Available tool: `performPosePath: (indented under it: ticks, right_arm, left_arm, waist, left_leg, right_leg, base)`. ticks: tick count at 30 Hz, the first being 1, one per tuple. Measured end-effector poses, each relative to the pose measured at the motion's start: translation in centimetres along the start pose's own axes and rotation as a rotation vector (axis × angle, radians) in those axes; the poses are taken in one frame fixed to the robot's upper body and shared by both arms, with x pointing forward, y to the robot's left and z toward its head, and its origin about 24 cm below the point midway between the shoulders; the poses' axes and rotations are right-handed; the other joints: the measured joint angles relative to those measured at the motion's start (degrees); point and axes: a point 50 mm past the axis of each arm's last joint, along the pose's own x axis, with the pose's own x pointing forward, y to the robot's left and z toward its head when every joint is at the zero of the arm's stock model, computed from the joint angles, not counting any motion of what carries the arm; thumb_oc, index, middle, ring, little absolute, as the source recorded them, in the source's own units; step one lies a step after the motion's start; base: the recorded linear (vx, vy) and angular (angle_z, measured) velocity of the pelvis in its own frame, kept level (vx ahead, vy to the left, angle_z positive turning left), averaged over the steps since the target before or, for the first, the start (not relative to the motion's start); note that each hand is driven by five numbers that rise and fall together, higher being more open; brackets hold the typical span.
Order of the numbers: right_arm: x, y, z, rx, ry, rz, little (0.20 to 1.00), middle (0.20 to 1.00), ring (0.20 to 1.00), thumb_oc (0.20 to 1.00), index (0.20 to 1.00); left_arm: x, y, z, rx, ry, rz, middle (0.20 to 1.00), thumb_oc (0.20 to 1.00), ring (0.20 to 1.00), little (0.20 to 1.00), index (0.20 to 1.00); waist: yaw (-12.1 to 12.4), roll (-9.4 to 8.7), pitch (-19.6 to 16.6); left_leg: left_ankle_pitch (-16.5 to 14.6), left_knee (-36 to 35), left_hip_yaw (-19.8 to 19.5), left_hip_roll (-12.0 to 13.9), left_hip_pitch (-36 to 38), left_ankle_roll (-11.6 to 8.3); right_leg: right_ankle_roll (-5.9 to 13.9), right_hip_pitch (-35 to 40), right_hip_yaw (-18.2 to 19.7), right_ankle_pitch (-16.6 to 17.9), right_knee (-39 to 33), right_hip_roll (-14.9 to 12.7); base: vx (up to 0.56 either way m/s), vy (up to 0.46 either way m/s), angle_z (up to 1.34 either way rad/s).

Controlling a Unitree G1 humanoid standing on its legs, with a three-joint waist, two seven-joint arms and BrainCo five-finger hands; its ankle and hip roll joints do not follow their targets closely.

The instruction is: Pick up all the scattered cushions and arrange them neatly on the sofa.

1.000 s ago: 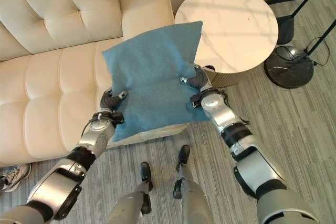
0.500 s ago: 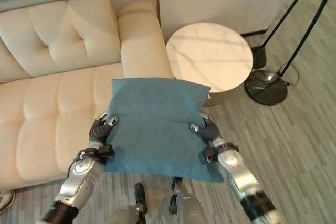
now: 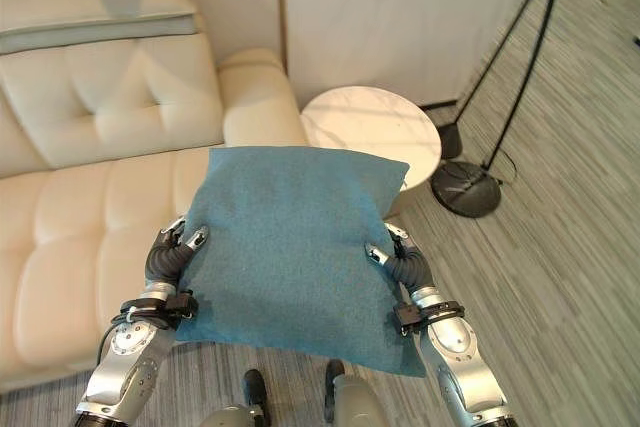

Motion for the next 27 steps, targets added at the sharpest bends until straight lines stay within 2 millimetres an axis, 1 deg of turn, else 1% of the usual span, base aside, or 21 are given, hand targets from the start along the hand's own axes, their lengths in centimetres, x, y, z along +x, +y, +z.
performPosePath:
  ticks: [1,2,3,4,5,6,7,9,10,11,12,13,14,15,16,17,18,19,22,25,27]
  right_arm:
    - [0.1,0.1,0.3,-0.001,-0.014,0.006,0.2,0.2,0.2,0.2,0.2]
    - [0.2,0.3,0.8,-0.001,-0.035,0.014,0.2,0.2,0.2,0.2,0.2]
    - [0.3,0.3,1.0,-0.003,-0.051,0.013,0.2,0.2,0.2,0.2,0.2]
    - [0.3,0.0,0.9,-0.004,-0.048,-0.005,0.2,0.2,0.2,0.2,0.2]
    - [0.3,-0.1,0.9,-0.004,-0.048,-0.013,0.2,0.2,0.2,0.2,0.2]
    - [0.4,-0.1,0.9,-0.002,-0.049,-0.019,0.2,0.2,0.2,0.2,0.2]
    - [0.4,-0.2,1.0,-0.011,-0.051,-0.02,0.2,0.2,0.2,0.2,0.2]
    - [0.3,-0.7,0.6,-0.027,-0.033,-0.04,0.2,0.2,0.2,0.2,0.2]
    - [0.2,-0.9,0.3,-0.023,-0.019,-0.061,0.2,0.2,0.2,0.2,0.2]
    - [0.2,-1.0,0.3,-0.023,-0.019,-0.067,0.2,0.2,0.2,0.2,0.2]
    - [0.2,-0.9,0.3,-0.018,-0.022,-0.068,0.2,0.2,0.2,0.2,0.2]
    - [0.1,-0.9,0.3,-0.016,-0.021,-0.069,0.2,0.2,0.2,0.2,0.2]
    - [0.1,-0.9,0.4,-0.017,-0.022,-0.069,0.2,0.2,0.2,0.2,0.2]
    - [-0.1,-1.3,0.4,-0.021,-0.018,-0.077,0.2,0.2,0.2,0.2,0.2]
    - [-0.4,-1.9,0.3,-0.006,-0.018,-0.109,0.2,0.2,0.2,0.2,0.2]
    - [-0.7,-2.1,0.2,0.009,-0.015,-0.134,0.2,0.2,0.2,0.2,0.2]
    - [-0.8,-2.3,0.1,0.02,-0.017,-0.15,0.2,0.2,0.2,0.2,0.2]
    - [-0.8,-2.3,0.2,0.038,-0.025,-0.156,0.2,0.2,0.2,0.2,0.2]
    - [-0.5,-1.5,0.1,0.056,-0.027,-0.125,0.2,0.2,0.2,0.2,0.2]
    - [-0.3,-0.5,-0.2,0.074,-0.019,-0.083,0.2,0.2,0.2,0.2,0.2]
    - [-0.2,-0.1,-0.4,0.086,-0.013,-0.074,0.2,0.2,0.2,0.2,0.2]
  left_arm:
    - [-0.1,0.2,0.1,0.009,-0.004,0.002,0.2,0.2,0.2,0.2,0.2]
    - [-0.1,0.5,0.3,0.018,-0.008,0.006,0.2,0.2,0.2,0.2,0.2]
    - [-0.1,0.6,0.4,0.016,-0.014,0.011,0.2,0.2,0.2,0.2,0.2]
    - [-0.4,0.4,0.1,0.003,-0.004,0.014,0.2,0.2,0.2,0.2,0.2]
    - [-0.5,0.4,0.2,0.0,-0.007,0.015,0.2,0.2,0.2,0.2,0.2]
    - [-0.7,0.4,0.1,-0.004,-0.003,0.017,0.2,0.2,0.2,0.2,0.2]
    - [-0.8,0.3,-0.2,-0.01,0.004,0.019,0.2,0.2,0.2,0.2,0.2]
    - [-0.9,-0.1,-0.5,-0.016,0.017,0.008,0.2,0.2,0.2,0.2,0.2]
    - [-1.0,-0.4,-0.7,-0.013,0.027,-0.009,0.2,0.2,0.2,0.2,0.2]
    - [-1.0,-0.5,-0.7,-0.013,0.029,-0.012,0.2,0.2,0.2,0.2,0.2]
    - [-0.9,-0.6,-0.8,-0.012,0.03,-0.017,0.2,0.2,0.2,0.2,0.2]
    - [-0.8,-0.6,-0.7,-0.011,0.028,-0.023,0.2,0.2,0.2,0.2,0.2]
    - [-0.8,-0.8,-0.7,-0.013,0.028,-0.028,0.2,0.2,0.2,0.2,0.2]
    - [-0.7,-1.2,-0.9,-0.02,0.034,-0.041,0.2,0.2,0.2,0.2,0.2]
    - [-0.1,-2.0,-0.9,-0.021,0.031,-0.072,0.2,0.2,0.2,0.2,0.2]
    - [0.3,-2.7,-0.8,-0.022,0.027,-0.098,0.2,0.2,0.2,0.2,0.2]
    - [0.4,-3.1,-0.8,-0.024,0.026,-0.114,0.2,0.2,0.2,0.2,0.2]
    - [0.4,-3.2,-0.5,-0.029,0.012,-0.119,0.2,0.2,0.2,0.2,0.2]
    - [0.1,-1.8,-0.5,-0.007,0.017,-0.078,0.2,0.2,0.2,0.2,0.2]
    - [-0.4,-0.6,-0.9,0.016,0.036,-0.045,0.2,0.2,0.2,0.2,0.2]
    - [-0.9,-0.2,-1.3,0.019,0.057,-0.031,0.2,0.2,0.2,0.2,0.2]
  waist:
    - [0.5,-0.04,0.0]
    - [2.4,-0.02,0.0]
    - [3.0,0.53,0.2]
    - [2.9,3.91,-0.4]
    - [3.7,4.73,-0.7]
    - [4.6,5.08,-0.7]
    - [4.8,5.27,-0.6]
    - [3.6,5.26,-0.6]
    - [3.1,3.99,-0.7]
    - [3.0,3.22,-0.7]
    - [1.7,2.16,-0.6]
    - [0.1,1.19,-0.6]
    - [-0.6,1.09,-0.6]
    - [-1.9,2.14,-0.9]
    - [-3.0,2.84,-0.7]
    - [-3.8,2.8,-0.7]
    - [-4.2,2.81,-0.7]
    - [-4.9,3.75,-1.1]
    - [-3.1,4.07,-1.3]
    - [-2.1,3.95,-1.4]
    - [-1.4,3.75,-1.4]
  left_leg:
    - [0.3,-0.4,-0.9,-0.1,-0.8,0.22]
    - [2.2,-1.2,-1.2,-0.5,-1.5,-0.89]
    - [3.2,-1.7,-2.0,-0.2,-2.1,-1.58]
    - [3.0,-2.8,-4.9,1.4,-4.1,-2.79]
    - [2.0,-2.9,-5.8,1.9,-5.2,-3.99]
    - [-0.9,-2.4,-7.0,2.2,-6.7,-6.13]
    - [-3.0,-1.7,-7.9,2.2,-8.3,-7.23]
    - [-5.1,-1.3,-8.6,1.6,-10.3,-7.45]
    - [-5.6,1.8,-8.2,-0.1,-10.8,-6.93]
    - [-6.6,4.2,-7.2,-1.1,-11.0,-6.06]
    - [-8.3,9.2,-6.0,-2.5,-11.1,-5.37]
    - [-9.2,11.2,-4.6,-3.2,-9.1,-5.26]
    - [-9.3,10.6,-3.8,-2.9,-7.1,-5.15]
    - [-6.6,8.6,-3.3,-1.8,-3.6,-5.01]
    - [-5.6,4.9,-3.3,-2.2,-1.8,-3.46]
    - [-3.9,3.1,-1.9,-3.3,-1.5,-1.11]
    - [-2.8,1.7,-0.1,-3.8,-1.1,-1.09]
    - [-3.8,0.2,1.9,-3.9,-0.8,0.17]
    - [-5.0,-0.2,1.7,-4.5,-0.9,-0.82]
    - [-4.8,-0.1,1.7,-5.0,-0.8,-1.04]
    - [-4.6,-0.2,1.8,-5.4,-0.9,-0.8]
  right_leg:
    - [-0.33,1.3,0.5,-1.8,-1.1,0.1]
    - [-2.19,3.3,0.4,-4.7,-6.5,0.3]
    - [-6.99,5.2,0.3,-5.5,-10.4,1.1]
    - [-8.31,5.3,-1.2,-2.5,-13.9,4.0]
    - [-9.48,4.0,-1.2,-1.9,-13.7,5.1]
    - [-10.98,2.9,-1.5,-1.0,-14.1,5.8]
    - [-12.24,1.5,-2.1,1.5,-14.2,5.7]
    - [-13.74,0.8,-4.4,1.7,-15.8,5.0]
    - [-13.99,-0.2,-5.4,3.2,-16.0,3.3]
    - [-13.27,-0.6,-5.3,3.8,-16.2,2.5]
    - [-12.98,-0.6,-6.6,5.7,-17.9,0.7]
    - [-12.22,-0.4,-7.3,6.8,-19.5,-0.8]
    - [-11.91,-0.3,-7.8,7.0,-19.7,-1.5]
    - [-11.27,0.2,-9.3,6.8,-19.5,-1.4]
    - [-10.28,1.2,-12.0,6.3,-19.1,-1.9]
    - [-9.93,2.2,-14.1,6.4,-19.1,-3.0]
    - [-9.51,3.2,-16.2,6.5,-19.7,-3.8]
    - [-8.32,4.0,-17.7,5.9,-20.8,-3.5]
    - [-7.51,5.0,-17.0,5.4,-22.5,-3.3]
    - [-7.45,5.8,-16.3,6.4,-23.8,-3.5]
    - [-6.57,6.2,-16.4,7.9,-24.6,-3.8]
  base:
    - [-0.29,-0.135,0.89]
    - [-0.35,-0.116,0.31]
    - [-0.35,-0.086,0.52]
    - [-0.4,-0.073,0.51]
    - [-0.48,-0.052,0.46]
    - [-0.5,-0.004,0.18]
    - [-0.47,0.045,0.38]
    - [-0.4,0.055,0.54]
    - [-0.29,0.022,0.32]
    - [-0.24,0.014,0.33]
    - [-0.14,0.021,0.48]
    - [-0.16,0.038,0.59]
    - [-0.11,0.054,0.67]
    - [-0.04,0.088,0.81]
    - [-0.03,0.118,1.26]
    - [0.0,0.15,1.29]
    - [0.01,0.137,1.35]
    - [0.04,0.129,0.89]
    - [0.06,0.121,0.39]
    - [0.05,0.132,0.08]
    - [0.03,0.159,0.03]
